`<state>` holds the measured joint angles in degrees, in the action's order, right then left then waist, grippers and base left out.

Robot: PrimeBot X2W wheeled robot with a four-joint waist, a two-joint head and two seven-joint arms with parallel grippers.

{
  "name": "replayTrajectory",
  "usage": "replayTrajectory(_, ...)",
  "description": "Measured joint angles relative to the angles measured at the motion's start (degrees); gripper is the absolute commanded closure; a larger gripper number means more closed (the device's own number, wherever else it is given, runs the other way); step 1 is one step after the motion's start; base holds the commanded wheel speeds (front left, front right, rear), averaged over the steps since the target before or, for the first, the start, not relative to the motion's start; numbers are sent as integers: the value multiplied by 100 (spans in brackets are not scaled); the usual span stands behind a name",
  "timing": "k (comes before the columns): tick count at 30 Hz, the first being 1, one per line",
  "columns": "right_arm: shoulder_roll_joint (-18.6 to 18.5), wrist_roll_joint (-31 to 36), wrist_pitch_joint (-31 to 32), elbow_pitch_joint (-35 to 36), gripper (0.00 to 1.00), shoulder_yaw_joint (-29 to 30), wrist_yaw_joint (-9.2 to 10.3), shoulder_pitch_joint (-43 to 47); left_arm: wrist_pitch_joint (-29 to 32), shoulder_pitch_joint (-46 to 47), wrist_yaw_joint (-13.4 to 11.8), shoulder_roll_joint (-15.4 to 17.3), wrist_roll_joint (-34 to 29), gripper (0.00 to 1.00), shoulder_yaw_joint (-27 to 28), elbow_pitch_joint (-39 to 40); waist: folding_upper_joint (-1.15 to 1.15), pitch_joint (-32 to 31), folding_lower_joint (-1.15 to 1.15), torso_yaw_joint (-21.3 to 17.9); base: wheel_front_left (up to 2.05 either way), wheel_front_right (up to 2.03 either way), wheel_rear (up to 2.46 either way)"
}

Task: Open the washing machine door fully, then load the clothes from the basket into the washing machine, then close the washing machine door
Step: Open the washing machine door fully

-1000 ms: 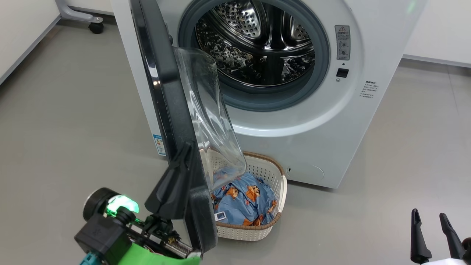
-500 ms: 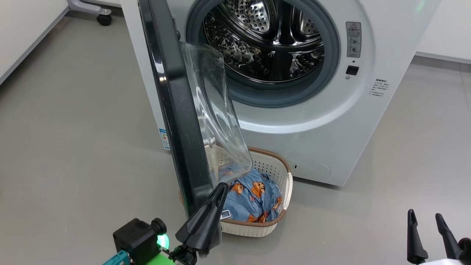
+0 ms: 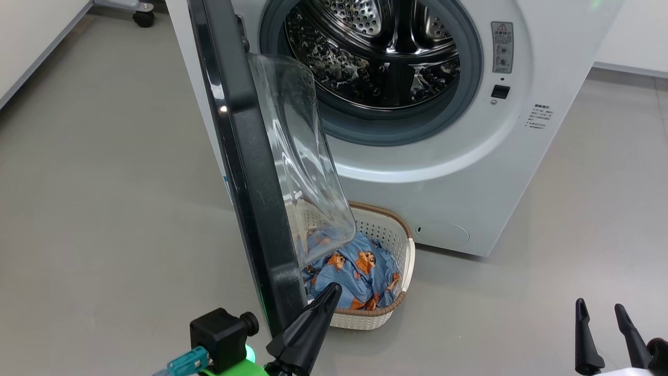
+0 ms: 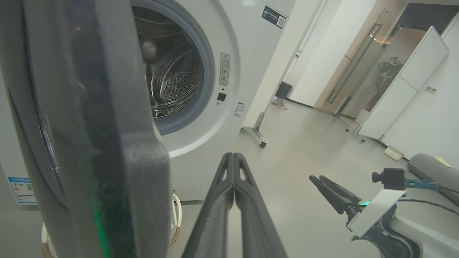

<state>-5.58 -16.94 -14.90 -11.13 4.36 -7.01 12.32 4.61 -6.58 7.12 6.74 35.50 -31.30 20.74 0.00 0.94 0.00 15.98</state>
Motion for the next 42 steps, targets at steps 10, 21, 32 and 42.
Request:
replayTrajectory(10, 10, 0, 0, -5, 0, -3, 0, -13, 188, 19, -170, 0, -77, 100, 169, -177, 0, 94, 0, 2, 0, 0, 0)
replayTrajectory(21, 18, -1, 0, -41, 0, 8, 0, -19, 186, 76, -388, -110, -79, 100, 227, -234, 0, 136, 0, 61, 0, 0, 0)
replayTrajectory(32, 14, -1, 0, -49, 0, 76, 0, -31, 163, 196, -531, -193, -137, 100, 258, -337, 0, 131, 0, 243, 0, 0, 0)
replayTrajectory(42, 14, -1, 0, -57, 0, 68, 0, -31, 127, 219, -649, -218, -181, 100, 247, -358, 0, 110, 0, 453, 0, 0, 0)
